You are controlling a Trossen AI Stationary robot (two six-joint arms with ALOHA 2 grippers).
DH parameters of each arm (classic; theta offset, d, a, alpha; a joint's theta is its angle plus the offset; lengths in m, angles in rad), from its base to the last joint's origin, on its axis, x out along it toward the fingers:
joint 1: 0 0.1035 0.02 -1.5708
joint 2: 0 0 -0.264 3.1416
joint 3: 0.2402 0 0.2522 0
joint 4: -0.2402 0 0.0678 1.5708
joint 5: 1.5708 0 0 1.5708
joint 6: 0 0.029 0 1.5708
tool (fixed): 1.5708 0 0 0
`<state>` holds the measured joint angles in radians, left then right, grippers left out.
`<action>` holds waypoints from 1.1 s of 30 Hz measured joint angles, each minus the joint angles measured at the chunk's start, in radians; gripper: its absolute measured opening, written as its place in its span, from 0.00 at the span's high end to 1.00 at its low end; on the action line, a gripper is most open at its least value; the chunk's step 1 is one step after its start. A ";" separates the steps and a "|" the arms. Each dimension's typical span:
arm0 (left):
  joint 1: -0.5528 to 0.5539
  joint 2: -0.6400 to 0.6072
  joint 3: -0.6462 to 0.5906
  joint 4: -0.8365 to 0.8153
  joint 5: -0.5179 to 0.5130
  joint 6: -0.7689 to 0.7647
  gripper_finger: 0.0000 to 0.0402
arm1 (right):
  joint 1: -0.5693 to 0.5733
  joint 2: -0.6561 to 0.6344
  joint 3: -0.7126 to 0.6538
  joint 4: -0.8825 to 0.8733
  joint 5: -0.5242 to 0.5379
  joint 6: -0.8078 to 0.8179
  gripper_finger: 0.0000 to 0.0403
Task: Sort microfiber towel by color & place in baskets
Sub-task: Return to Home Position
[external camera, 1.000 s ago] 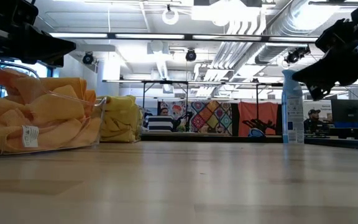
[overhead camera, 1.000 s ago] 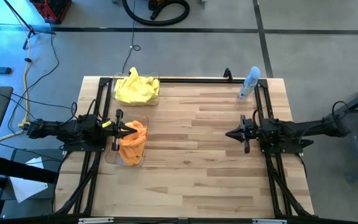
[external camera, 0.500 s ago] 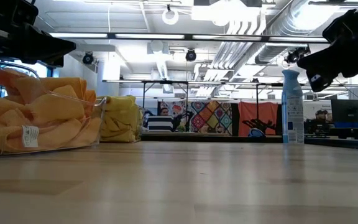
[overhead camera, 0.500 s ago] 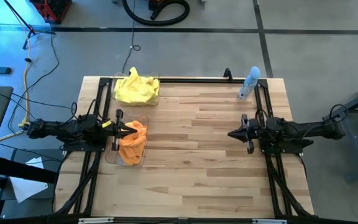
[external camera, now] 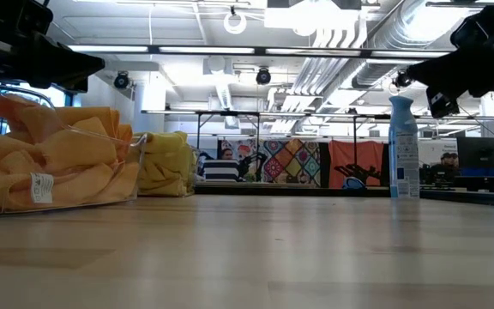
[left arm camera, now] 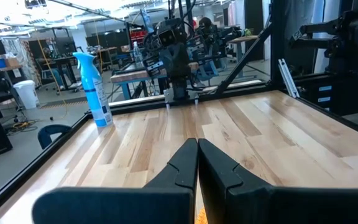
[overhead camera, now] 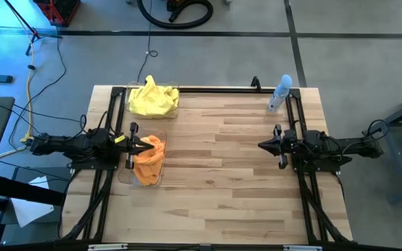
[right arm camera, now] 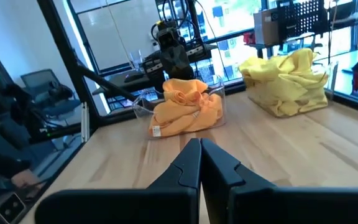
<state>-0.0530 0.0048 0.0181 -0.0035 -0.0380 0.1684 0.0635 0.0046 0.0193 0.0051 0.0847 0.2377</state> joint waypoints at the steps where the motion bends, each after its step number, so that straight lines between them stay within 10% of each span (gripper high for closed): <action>1: 0.000 0.001 0.000 0.001 0.000 0.000 1.00 | 0.000 0.000 0.000 0.000 0.000 0.011 1.00; 33: 0.000 0.001 0.000 0.001 0.000 0.000 1.00 | 0.000 0.002 0.000 0.000 -0.003 0.024 1.00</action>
<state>-0.0532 0.0059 0.0181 -0.0025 -0.0380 0.1684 0.0635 0.0063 0.0189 0.0053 0.0822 0.2615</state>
